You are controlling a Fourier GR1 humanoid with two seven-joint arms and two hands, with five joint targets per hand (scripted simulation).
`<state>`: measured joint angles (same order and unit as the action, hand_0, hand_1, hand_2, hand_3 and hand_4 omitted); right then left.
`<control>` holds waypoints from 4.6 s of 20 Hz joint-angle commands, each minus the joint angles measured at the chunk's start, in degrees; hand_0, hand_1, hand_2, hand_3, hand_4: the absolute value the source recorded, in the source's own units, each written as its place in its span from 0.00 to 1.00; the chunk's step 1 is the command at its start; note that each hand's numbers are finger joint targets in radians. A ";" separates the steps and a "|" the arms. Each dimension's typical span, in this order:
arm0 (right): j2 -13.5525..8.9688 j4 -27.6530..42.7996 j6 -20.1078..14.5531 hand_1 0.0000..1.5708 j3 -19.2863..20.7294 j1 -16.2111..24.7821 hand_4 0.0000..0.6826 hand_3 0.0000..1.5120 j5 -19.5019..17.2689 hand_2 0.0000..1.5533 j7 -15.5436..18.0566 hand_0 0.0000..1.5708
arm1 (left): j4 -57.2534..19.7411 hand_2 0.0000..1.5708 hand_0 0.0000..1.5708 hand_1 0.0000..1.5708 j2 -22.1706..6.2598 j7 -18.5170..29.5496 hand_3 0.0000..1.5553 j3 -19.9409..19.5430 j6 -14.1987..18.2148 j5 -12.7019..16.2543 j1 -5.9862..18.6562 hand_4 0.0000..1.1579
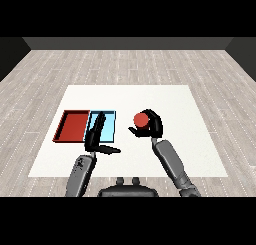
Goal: Pick the red can and put it in the red box
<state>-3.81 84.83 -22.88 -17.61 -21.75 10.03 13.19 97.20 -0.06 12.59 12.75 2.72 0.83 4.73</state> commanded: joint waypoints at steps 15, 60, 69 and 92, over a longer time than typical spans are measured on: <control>3.80 3.69 -1.78 0.92 -4.16 0.14 0.95 0.92 -3.81 0.93 1.88 0.92 | -12.97 0.00 0.00 0.00 0.06 0.20 0.00 6.70 6.35 2.85 6.14 0.00; 3.79 -3.72 -11.37 0.95 -16.68 -8.27 0.96 0.92 8.27 0.93 9.38 0.95 | -27.64 0.99 1.00 1.00 0.05 7.48 0.95 20.34 28.54 20.29 15.88 0.97; 3.78 -1.17 -5.37 0.95 -12.63 -3.91 0.95 0.92 5.52 0.93 8.03 0.95 | -29.19 0.99 1.00 1.00 0.04 11.08 0.95 18.59 30.12 22.08 18.93 0.98; 3.81 1.93 -4.53 0.00 -10.70 -0.40 0.00 0.00 0.37 0.00 -0.50 0.00 | -26.92 1.00 1.00 1.00 0.05 13.47 0.95 18.83 34.79 19.34 18.22 0.98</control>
<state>-0.06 87.29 -29.82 -30.31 -23.37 10.23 11.50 68.26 -0.18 28.31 31.46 36.43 22.15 22.68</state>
